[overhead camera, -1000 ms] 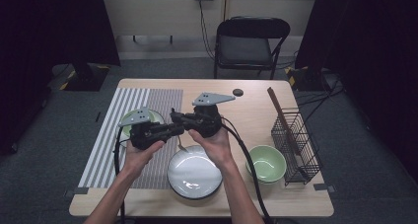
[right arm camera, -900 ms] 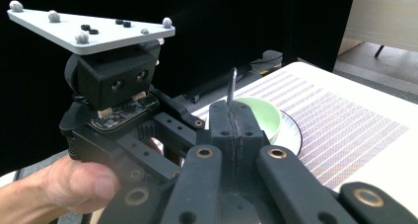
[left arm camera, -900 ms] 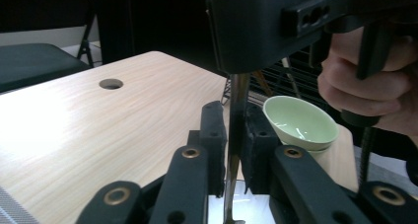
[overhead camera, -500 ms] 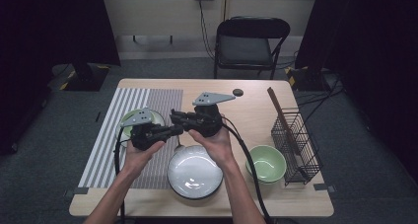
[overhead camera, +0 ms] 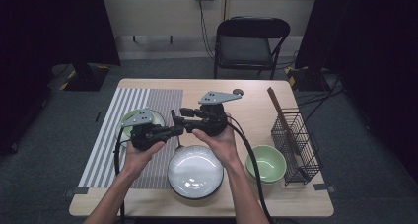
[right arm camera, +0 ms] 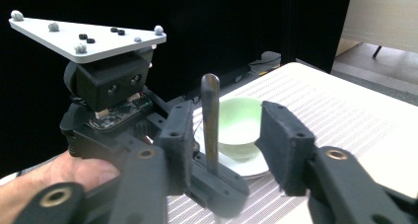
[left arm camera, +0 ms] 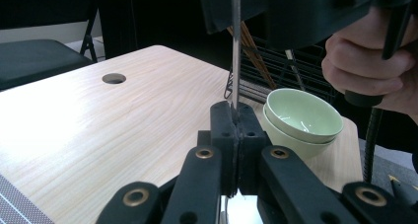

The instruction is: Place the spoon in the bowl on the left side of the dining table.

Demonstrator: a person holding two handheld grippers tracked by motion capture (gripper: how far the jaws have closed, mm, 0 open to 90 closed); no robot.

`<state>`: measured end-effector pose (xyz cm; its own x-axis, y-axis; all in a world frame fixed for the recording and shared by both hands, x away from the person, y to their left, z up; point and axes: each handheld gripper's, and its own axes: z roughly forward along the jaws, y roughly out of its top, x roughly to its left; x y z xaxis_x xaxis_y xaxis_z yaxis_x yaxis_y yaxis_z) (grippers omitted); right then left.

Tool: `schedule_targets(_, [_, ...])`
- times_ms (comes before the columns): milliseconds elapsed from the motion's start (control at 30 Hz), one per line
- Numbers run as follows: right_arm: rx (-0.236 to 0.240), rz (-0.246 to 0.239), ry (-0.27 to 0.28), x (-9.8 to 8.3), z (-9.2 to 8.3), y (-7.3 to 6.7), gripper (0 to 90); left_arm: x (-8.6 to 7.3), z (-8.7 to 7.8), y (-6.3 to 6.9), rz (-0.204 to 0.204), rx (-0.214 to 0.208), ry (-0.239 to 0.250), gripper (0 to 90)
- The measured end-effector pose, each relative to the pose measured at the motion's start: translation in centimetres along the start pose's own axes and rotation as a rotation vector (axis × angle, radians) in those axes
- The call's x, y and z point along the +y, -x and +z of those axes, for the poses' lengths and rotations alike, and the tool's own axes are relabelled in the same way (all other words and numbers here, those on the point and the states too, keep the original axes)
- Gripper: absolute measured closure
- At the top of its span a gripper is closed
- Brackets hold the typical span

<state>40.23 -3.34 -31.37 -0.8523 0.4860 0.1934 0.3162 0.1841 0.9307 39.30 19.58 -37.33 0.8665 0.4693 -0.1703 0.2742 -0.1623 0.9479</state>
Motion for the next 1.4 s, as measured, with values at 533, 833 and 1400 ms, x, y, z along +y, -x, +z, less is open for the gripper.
schedule_targets(533, [-0.121, 0.026, 0.008, -0.4, -3.3, 1.6, 35.4, -0.4, -0.5, -1.0, -0.004, 0.027, -0.013, 89.4])
schedule_targets(833, [-0.189, 0.014, -0.017, -0.4, -4.9, 2.1, 27.0, -0.4, -1.2, -1.5, -0.018, 0.045, -0.001, 89.3])
schedule_targets(1400, [-0.327, 0.058, -0.005, -1.3, -10.5, 4.7, 20.7, 0.8, -5.1, -4.5, -0.028, 0.132, 0.035, 89.3])
